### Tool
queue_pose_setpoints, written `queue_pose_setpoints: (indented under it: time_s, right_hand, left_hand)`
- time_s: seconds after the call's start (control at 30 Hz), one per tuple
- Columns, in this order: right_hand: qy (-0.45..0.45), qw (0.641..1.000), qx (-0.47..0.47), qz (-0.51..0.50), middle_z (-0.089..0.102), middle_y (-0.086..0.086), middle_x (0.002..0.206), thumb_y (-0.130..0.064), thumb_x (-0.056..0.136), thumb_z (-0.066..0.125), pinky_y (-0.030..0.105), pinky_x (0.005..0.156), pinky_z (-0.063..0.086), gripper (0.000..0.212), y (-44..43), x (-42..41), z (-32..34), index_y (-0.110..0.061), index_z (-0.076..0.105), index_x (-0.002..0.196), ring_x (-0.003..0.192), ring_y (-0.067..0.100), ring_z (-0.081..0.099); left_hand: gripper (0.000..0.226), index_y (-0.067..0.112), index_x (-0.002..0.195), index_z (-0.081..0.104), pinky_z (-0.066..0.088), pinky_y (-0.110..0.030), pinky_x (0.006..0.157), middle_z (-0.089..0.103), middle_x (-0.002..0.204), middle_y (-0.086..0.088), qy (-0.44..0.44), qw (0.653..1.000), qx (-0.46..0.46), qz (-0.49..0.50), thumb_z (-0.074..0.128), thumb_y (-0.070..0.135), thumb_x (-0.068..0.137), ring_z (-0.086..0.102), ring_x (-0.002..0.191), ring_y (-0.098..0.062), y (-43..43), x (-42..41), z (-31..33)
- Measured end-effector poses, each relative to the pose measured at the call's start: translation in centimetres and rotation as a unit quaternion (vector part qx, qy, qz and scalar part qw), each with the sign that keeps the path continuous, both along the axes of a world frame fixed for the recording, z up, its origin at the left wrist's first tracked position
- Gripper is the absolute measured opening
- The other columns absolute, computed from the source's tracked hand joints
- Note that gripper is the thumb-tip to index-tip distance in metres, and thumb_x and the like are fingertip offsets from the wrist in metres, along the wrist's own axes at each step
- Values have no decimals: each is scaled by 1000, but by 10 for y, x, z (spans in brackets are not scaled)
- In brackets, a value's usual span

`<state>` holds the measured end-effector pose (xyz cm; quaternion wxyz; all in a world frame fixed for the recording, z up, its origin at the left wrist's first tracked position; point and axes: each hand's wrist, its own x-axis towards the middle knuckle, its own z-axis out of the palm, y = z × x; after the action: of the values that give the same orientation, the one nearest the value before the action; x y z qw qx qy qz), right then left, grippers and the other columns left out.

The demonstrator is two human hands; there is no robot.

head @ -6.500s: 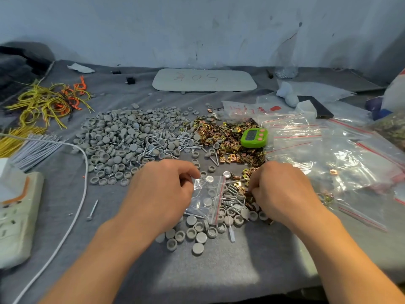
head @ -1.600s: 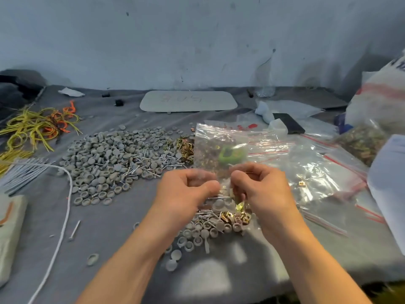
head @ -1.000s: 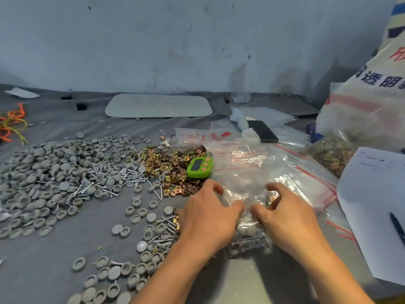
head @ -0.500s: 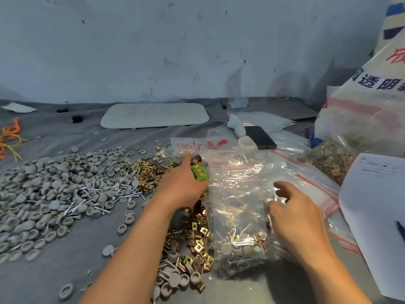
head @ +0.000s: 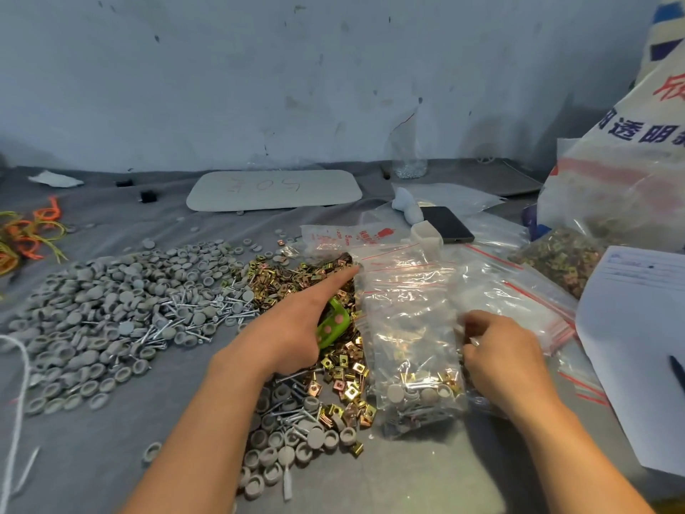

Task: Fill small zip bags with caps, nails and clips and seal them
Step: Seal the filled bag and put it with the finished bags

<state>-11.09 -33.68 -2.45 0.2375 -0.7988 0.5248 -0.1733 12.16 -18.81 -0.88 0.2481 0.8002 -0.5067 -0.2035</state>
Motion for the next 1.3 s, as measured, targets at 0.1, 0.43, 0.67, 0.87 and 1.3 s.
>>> queue_pose_setpoints:
  time_s: [0.1,0.43,0.67,0.87,1.3]
  right_hand:
    - [-37,999,9,-21,75,-9,86,-2,77,65,37,86,57,39,1,-6,-2,-27,78,105,88,27,71]
    - [-268,947,-159,-80,77,-6,91,-7,86,74,31,99,53,30,11,-5,24,-22,79,112,87,10,73]
    - [-504,862,-7,61,80,-2,90,12,86,73,24,84,60,37,44,35,46,-20,78,105,87,13,77]
    - [-504,794,309,143,79,8,94,14,80,72,32,79,60,42,83,77,40,-10,73,114,84,18,76]
    - [-344,763,518,178,75,16,115,-43,98,63,40,78,62,43,115,116,40,-10,68,125,95,29,76]
  left_hand:
    - [132,76,144,6,55,-18,57,60,108,19,5,1000,-24,-8,80,-6,72,65,79,-2,12,1,-1]
    - [87,54,139,51,63,-33,65,67,123,20,89,957,-201,191,72,-8,81,68,75,7,40,23,1]
    - [47,47,121,68,47,-6,61,70,100,30,7,942,-248,226,69,10,92,67,84,2,48,7,3]
    - [47,38,131,66,52,-37,104,71,120,20,213,938,-239,134,72,11,92,64,113,2,50,-21,8]
    - [16,16,74,76,53,-18,57,73,72,-1,351,845,-287,283,83,3,79,68,64,-11,118,11,4]
